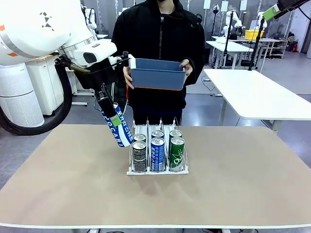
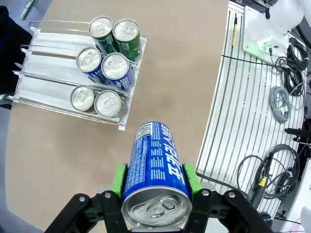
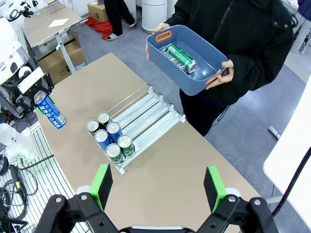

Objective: Fill the beverage cans into the dispenser.
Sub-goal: Place the picked Ionic drink in the line of the Automatic Can Dispenser with the same cans.

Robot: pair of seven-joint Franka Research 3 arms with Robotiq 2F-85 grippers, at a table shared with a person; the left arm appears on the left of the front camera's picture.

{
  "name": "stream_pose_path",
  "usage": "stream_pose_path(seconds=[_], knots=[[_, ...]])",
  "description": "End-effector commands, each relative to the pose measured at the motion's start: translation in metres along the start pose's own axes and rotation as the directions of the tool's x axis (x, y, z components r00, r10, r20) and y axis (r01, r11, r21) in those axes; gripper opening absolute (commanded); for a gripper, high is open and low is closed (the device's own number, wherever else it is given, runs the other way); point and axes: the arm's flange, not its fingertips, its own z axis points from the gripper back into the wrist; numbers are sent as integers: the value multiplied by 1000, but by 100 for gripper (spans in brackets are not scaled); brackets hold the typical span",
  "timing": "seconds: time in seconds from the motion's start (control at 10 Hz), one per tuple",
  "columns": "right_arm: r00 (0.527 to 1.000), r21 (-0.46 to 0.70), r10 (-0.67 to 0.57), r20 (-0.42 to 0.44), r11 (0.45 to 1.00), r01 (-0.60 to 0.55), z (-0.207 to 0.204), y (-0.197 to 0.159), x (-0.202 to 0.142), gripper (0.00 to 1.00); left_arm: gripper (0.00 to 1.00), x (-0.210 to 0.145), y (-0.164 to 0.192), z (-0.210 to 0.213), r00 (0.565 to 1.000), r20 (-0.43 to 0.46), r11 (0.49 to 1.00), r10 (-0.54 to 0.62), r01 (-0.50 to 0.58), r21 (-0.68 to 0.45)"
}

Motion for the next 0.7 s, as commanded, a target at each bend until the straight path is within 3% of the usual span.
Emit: stream_pose_path(seconds=[0.0, 0.3, 0.6], knots=[[1000, -6, -3, 5, 1000, 3, -1, 0, -1, 100, 57, -2, 4, 6, 1000, 19, 999, 7, -7, 35], [1000, -6, -3, 5, 1000, 3, -1, 0, -1, 100, 57, 0, 2, 2, 1000, 7, 1000, 2, -2, 10], [1000, -6, -3, 5, 1000, 3, -1, 0, -1, 100, 57, 37, -6, -38, 998, -51, 998, 33, -31, 50]])
